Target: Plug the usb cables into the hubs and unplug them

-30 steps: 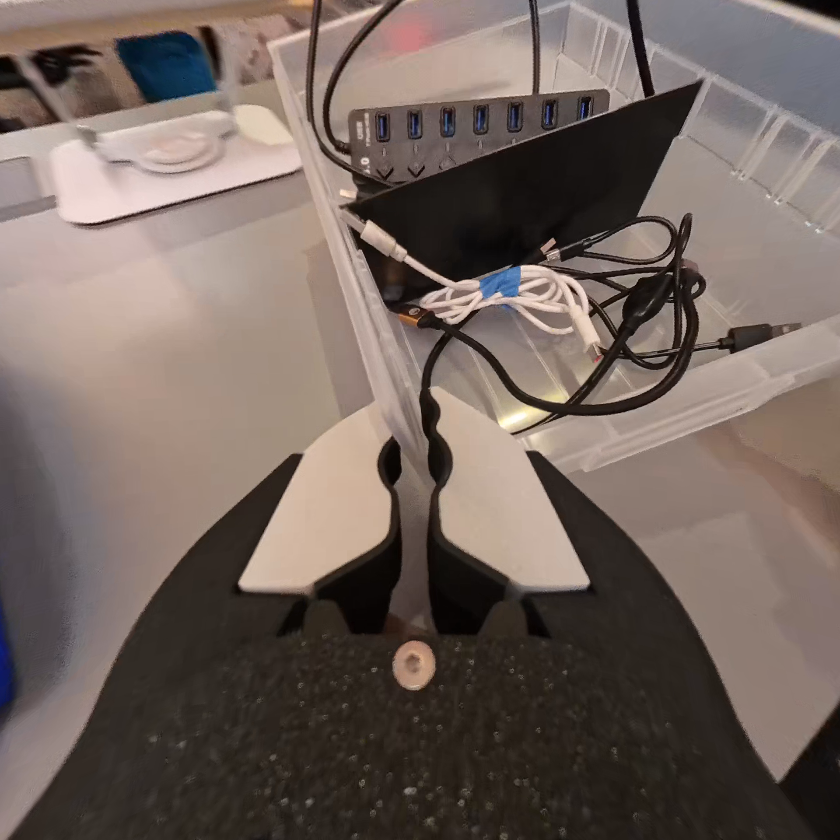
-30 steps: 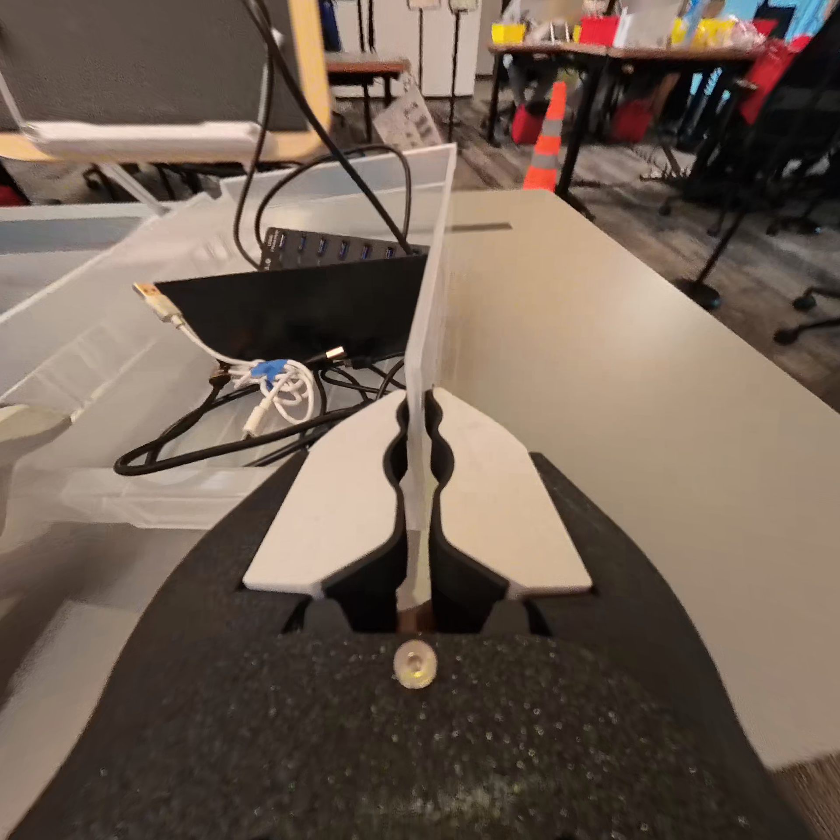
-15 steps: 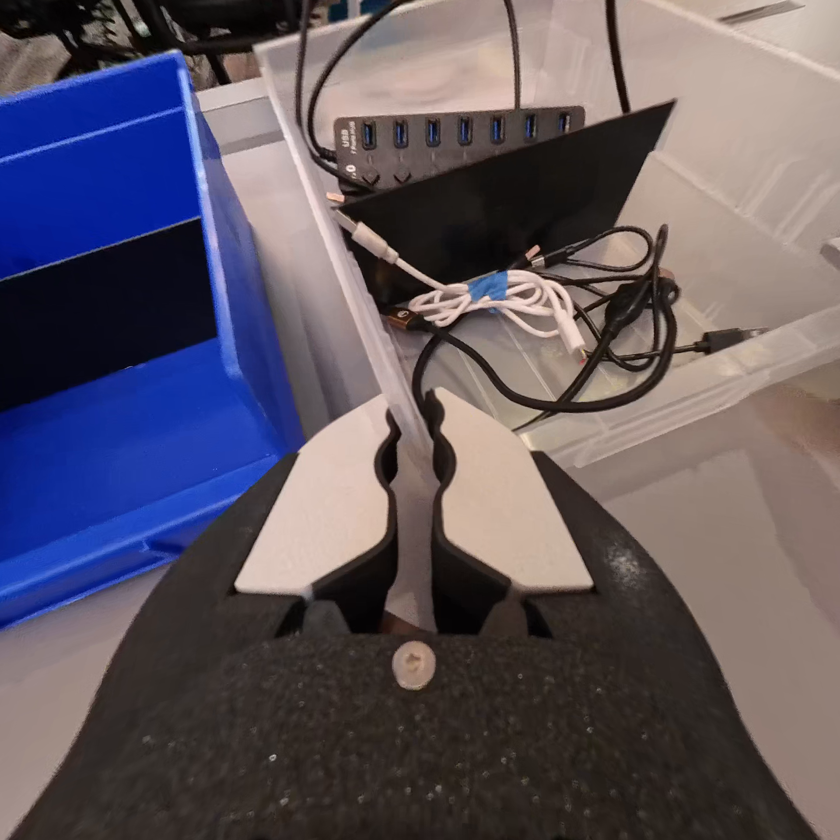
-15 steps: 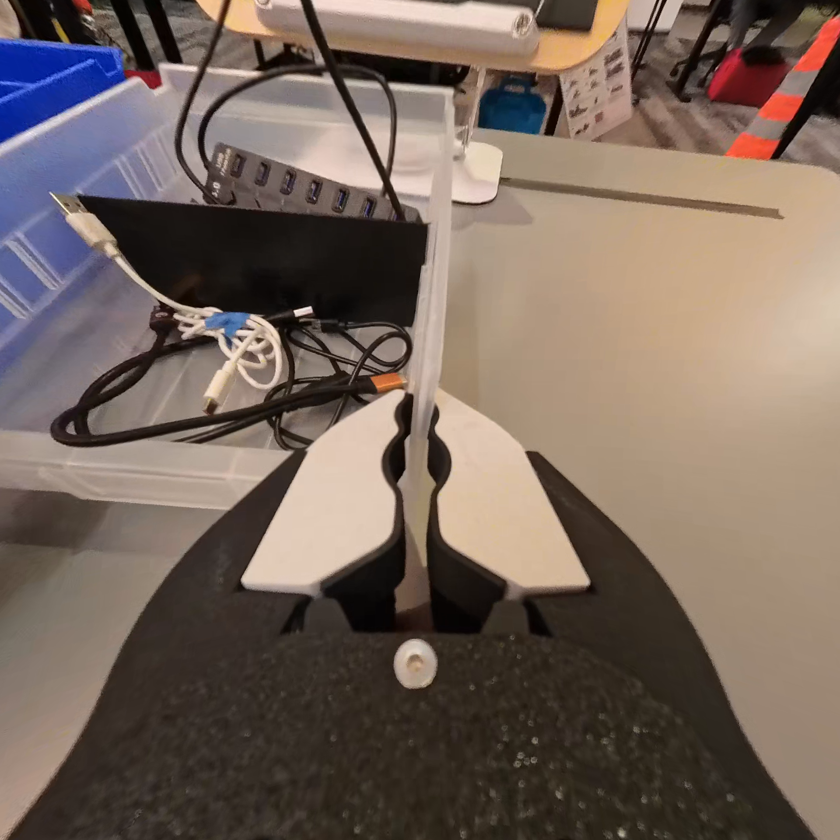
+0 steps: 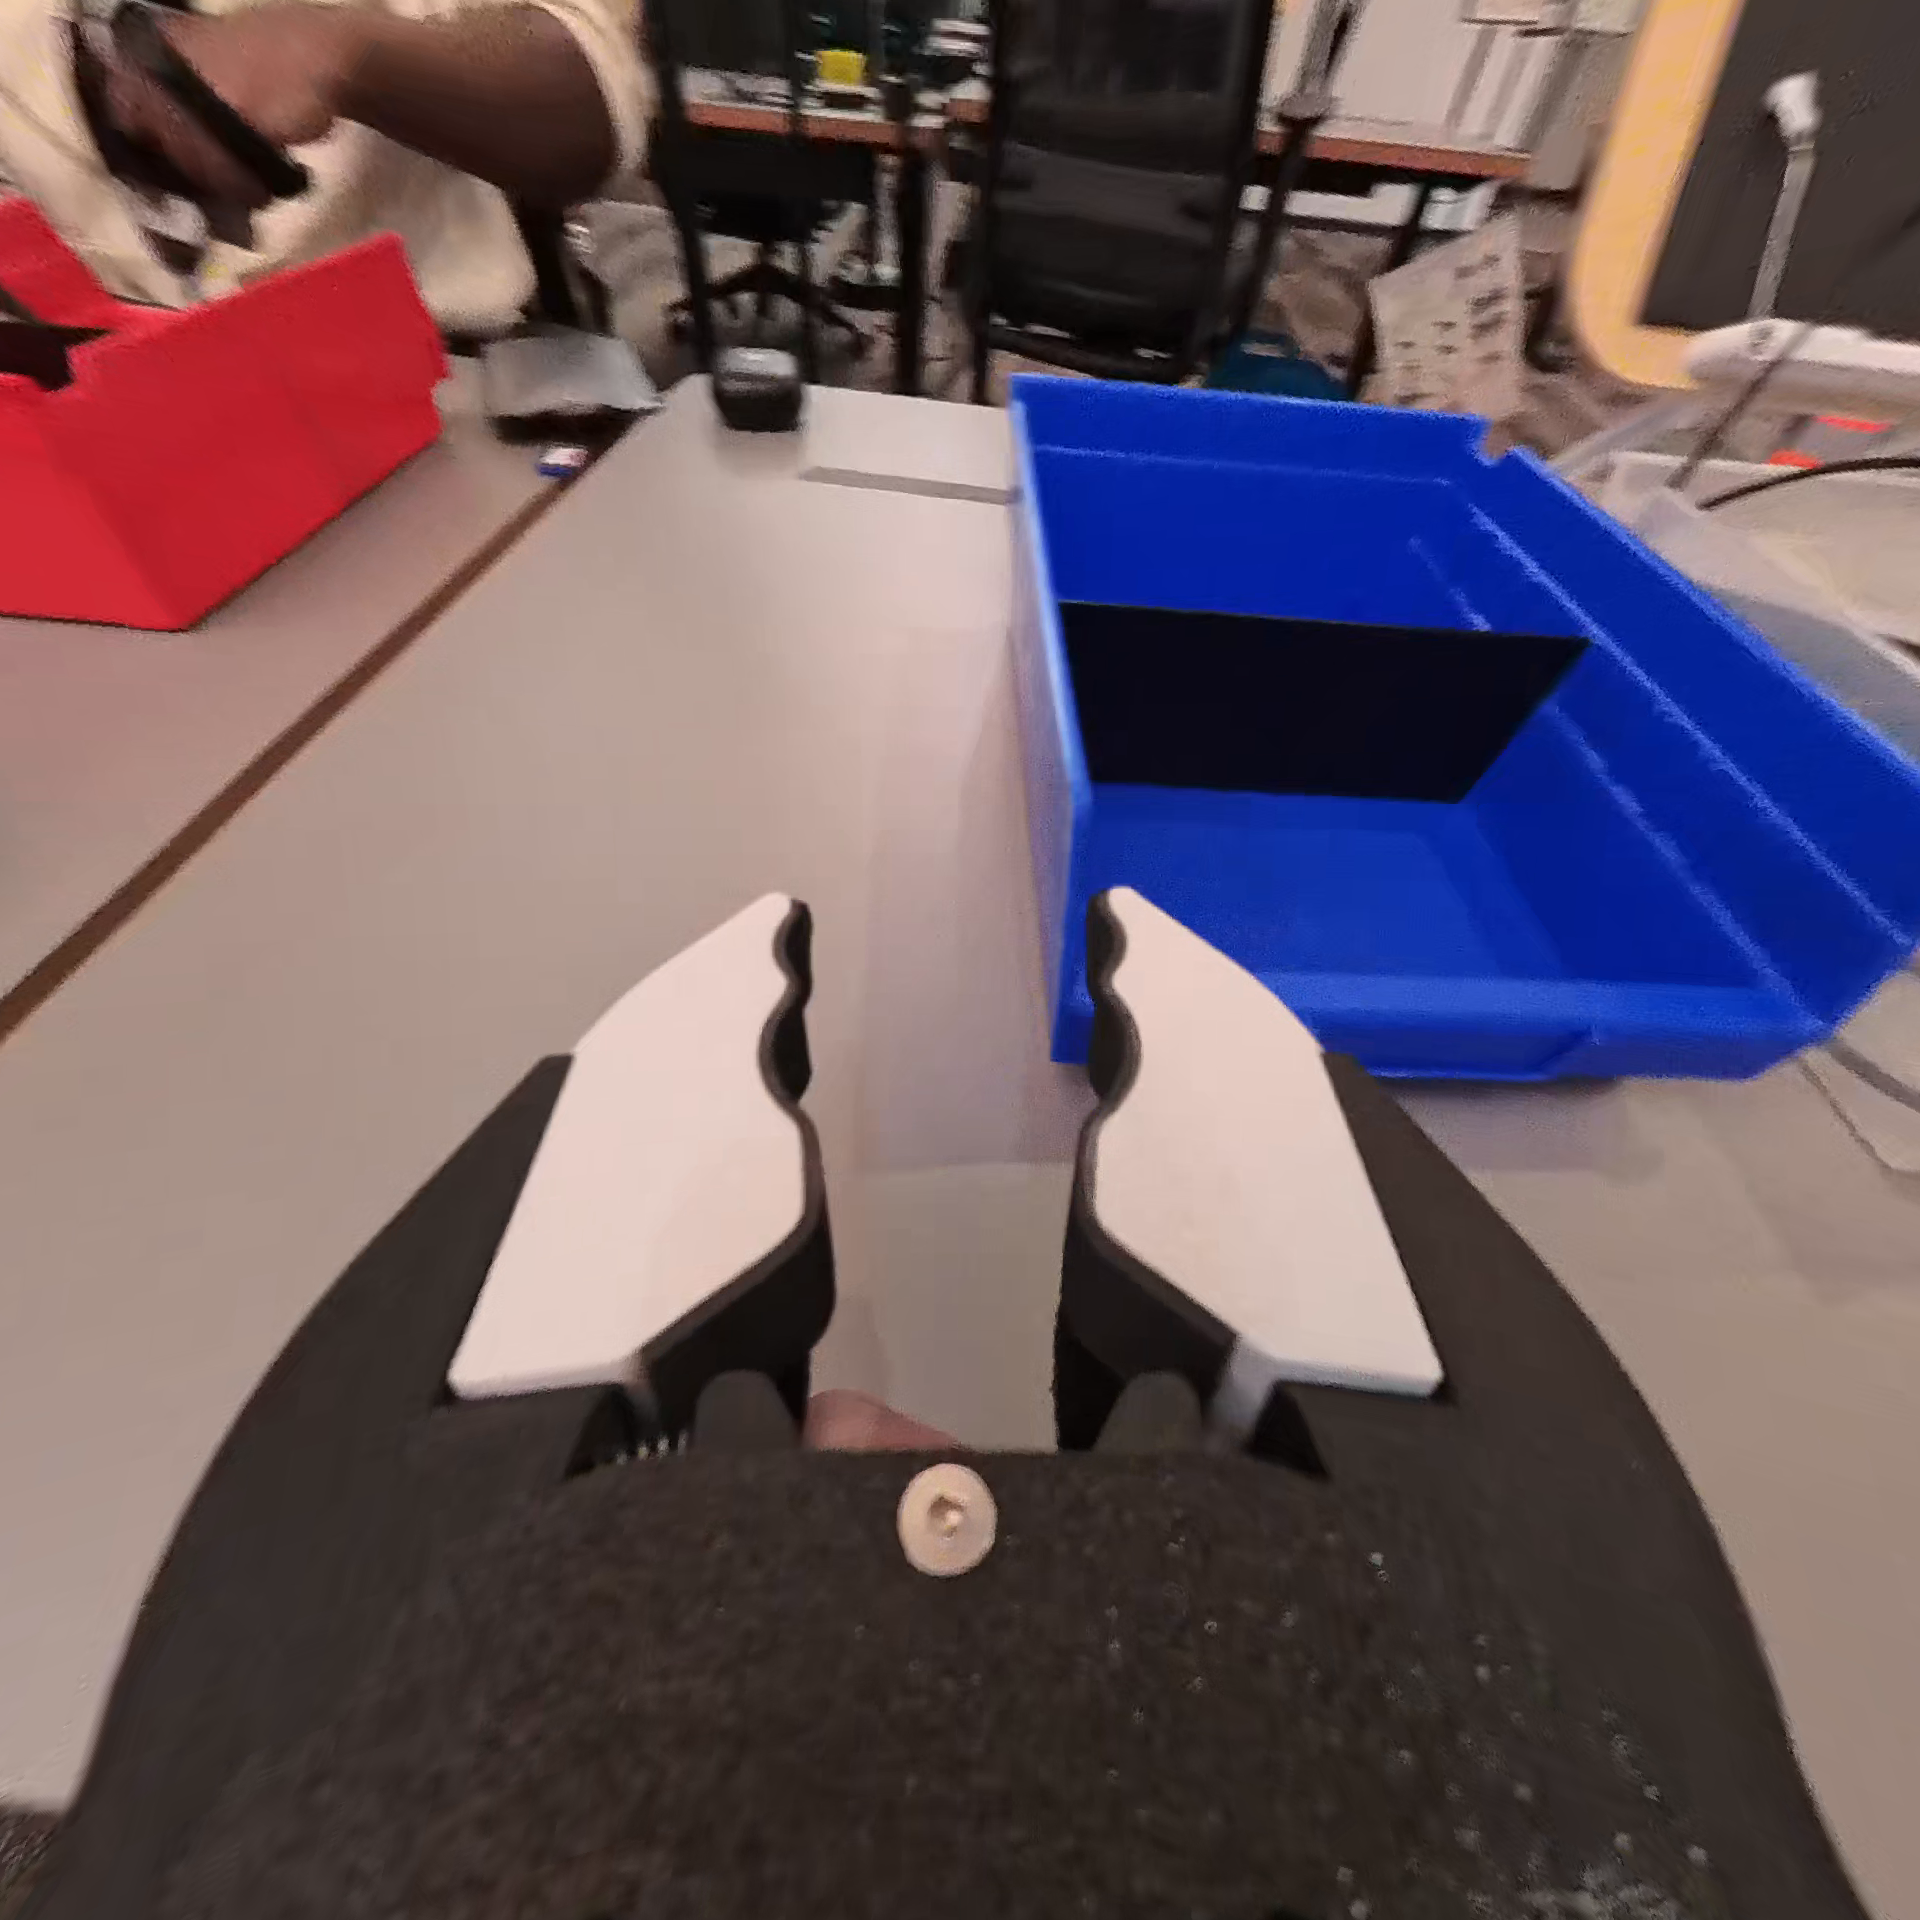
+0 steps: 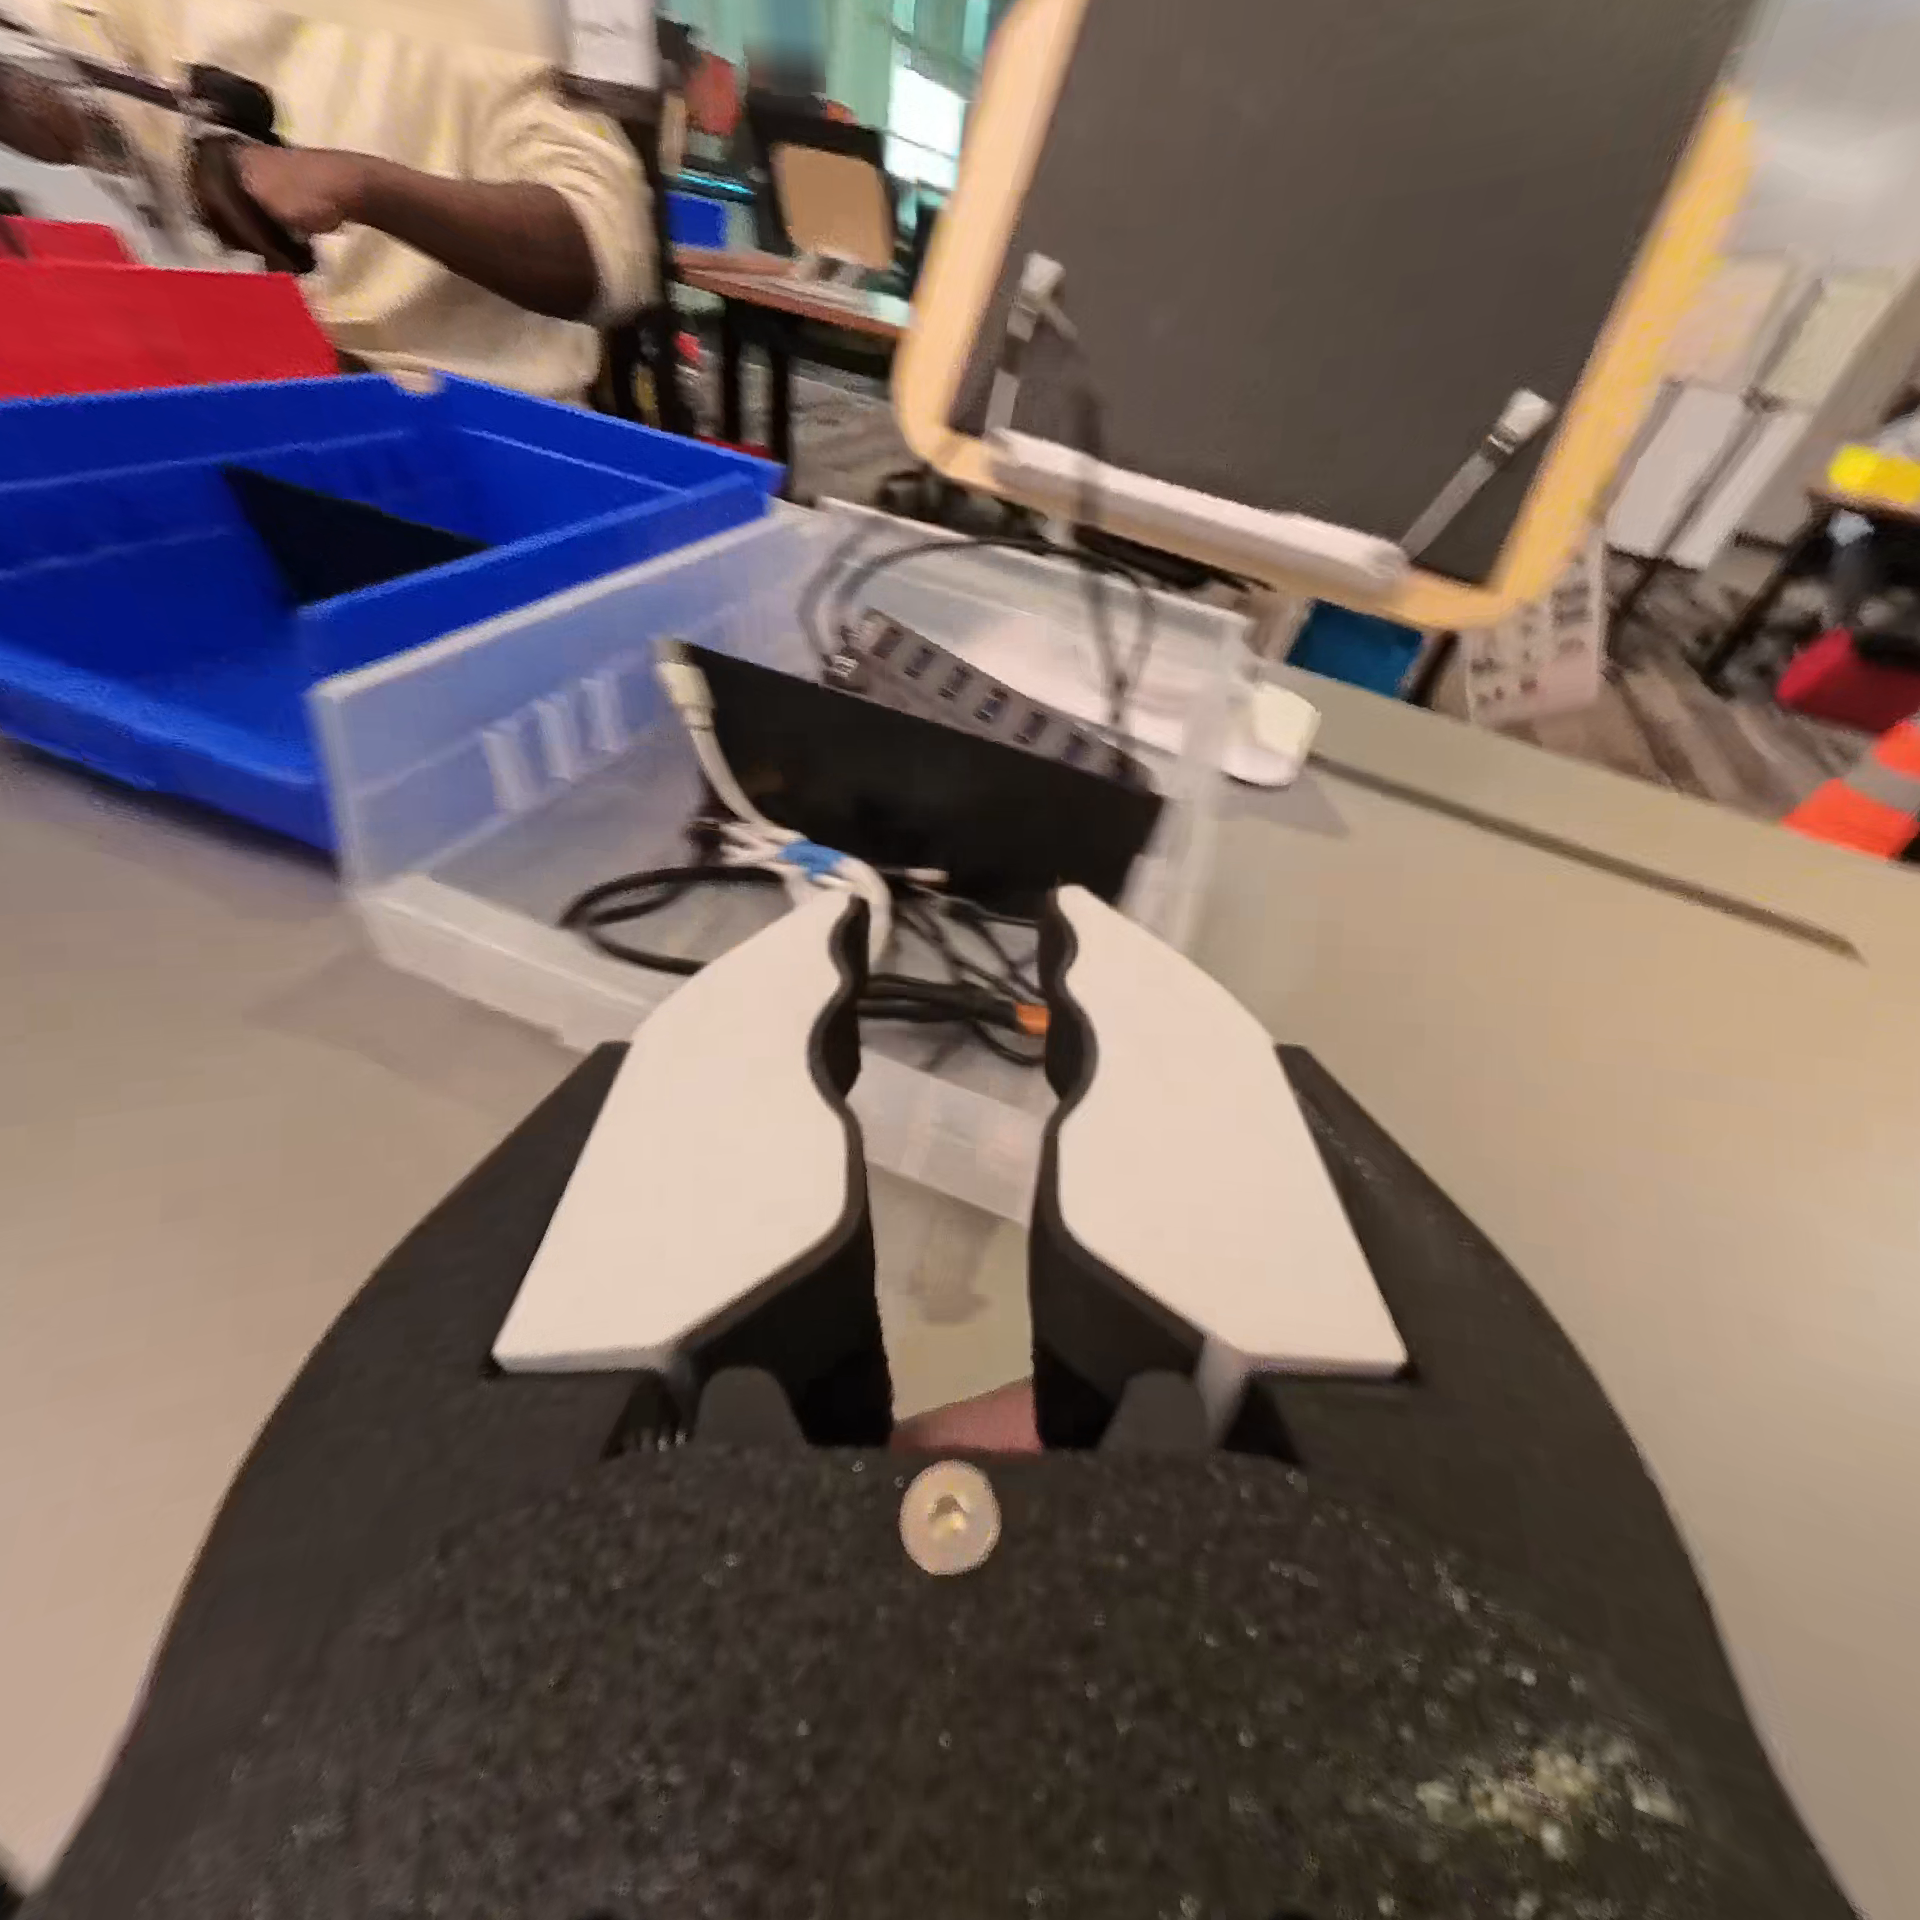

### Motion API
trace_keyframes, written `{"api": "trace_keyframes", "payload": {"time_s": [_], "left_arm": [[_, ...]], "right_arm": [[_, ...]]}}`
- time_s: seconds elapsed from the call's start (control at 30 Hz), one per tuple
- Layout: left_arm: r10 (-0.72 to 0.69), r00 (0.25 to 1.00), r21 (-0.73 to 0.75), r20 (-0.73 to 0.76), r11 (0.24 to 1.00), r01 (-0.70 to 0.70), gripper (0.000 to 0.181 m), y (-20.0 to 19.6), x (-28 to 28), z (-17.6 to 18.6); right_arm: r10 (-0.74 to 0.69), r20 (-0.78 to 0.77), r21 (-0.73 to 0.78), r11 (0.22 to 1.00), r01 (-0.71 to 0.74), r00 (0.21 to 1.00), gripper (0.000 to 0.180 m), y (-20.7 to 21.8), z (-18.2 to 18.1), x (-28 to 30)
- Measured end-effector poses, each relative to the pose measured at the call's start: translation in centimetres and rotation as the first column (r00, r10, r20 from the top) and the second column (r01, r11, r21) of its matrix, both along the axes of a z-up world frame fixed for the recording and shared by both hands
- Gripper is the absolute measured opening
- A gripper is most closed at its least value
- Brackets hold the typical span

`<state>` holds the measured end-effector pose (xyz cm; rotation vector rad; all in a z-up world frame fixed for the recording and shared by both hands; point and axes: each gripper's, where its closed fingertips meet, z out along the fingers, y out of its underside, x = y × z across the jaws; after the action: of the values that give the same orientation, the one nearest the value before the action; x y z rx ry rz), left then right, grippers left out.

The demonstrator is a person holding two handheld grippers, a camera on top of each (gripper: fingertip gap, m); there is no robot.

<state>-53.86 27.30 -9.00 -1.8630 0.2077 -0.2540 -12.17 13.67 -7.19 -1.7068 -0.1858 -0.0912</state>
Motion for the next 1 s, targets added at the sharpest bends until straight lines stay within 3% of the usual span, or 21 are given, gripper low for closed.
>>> {"api": "trace_keyframes", "payload": {"time_s": [0.1,0.23,0.27,0.33,0.37,0.5,0.63,0.8,0.87,0.93,1.0], "left_arm": [[-0.090,0.996,-0.016,0.005,0.996,0.090,0.049,0.8,1.3,-0.1],[-0.144,0.990,-0.111,-0.006,0.984,0.143,0.048,3.2,4.0,-2.8],[-0.136,0.991,-0.113,-0.015,0.985,0.133,0.043,3.7,4.4,-3.3],[-0.117,0.992,-0.106,-0.053,0.988,0.111,0.003,4.3,4.7,-3.7],[-0.113,0.991,-0.114,-0.076,0.988,0.104,0.003,4.5,4.5,-3.8],[-0.058,0.998,-0.193,-0.034,0.980,0.050,0.002,2.8,3.1,-3.9],[-0.044,0.998,-0.239,-0.049,0.970,0.031,0.002,-2.1,2.3,-4.0],[-0.038,0.996,-0.231,-0.078,0.973,0.019,0.003,-7.5,2.6,-3.9],[-0.002,0.995,-0.219,-0.100,0.975,-0.021,0.003,-9.0,2.4,-3.9],[0.014,0.996,-0.205,-0.089,0.978,-0.032,0.004,-10.3,2.4,-3.5],[0.060,0.991,-0.141,-0.118,0.987,-0.076,0.004,-11.3,2.4,-2.1]], "right_arm": [[0.193,0.057,-0.042,0.981,-0.191,0.979,0.031,-1.0,-1.4,-7.5],[0.460,0.036,-0.152,0.880,-0.450,0.887,0.036,-4.2,-4.7,-18.1],[0.501,0.055,-0.165,0.858,-0.487,0.864,0.038,-4.9,-5.2,-20.1],[0.550,0.101,-0.176,0.830,-0.529,0.829,0.041,-5.5,-5.8,-23.2],[0.565,0.120,-0.185,0.821,-0.540,0.816,0.044,-5.5,-6.0,-24.3],[0.536,0.062,-0.275,0.820,-0.502,0.842,0.046,-4.1,-6.9,-26.2],[0.314,-0.029,-0.225,0.923,-0.312,0.949,0.054,0.9,-4.8,-23.1],[0.212,-0.100,-0.282,0.931,-0.232,0.972,0.052,3.3,-5.6,-22.1],[0.154,-0.040,-0.291,0.944,-0.159,0.987,0.035,3.5,-5.9,-21.3],[0.094,-0.130,-0.329,0.935,-0.132,0.987,0.008,3.4,-5.8,-20.4],[0.095,-0.137,-0.343,0.929,-0.137,0.986,0.006,3.2,-5.7,-20.1]]}}
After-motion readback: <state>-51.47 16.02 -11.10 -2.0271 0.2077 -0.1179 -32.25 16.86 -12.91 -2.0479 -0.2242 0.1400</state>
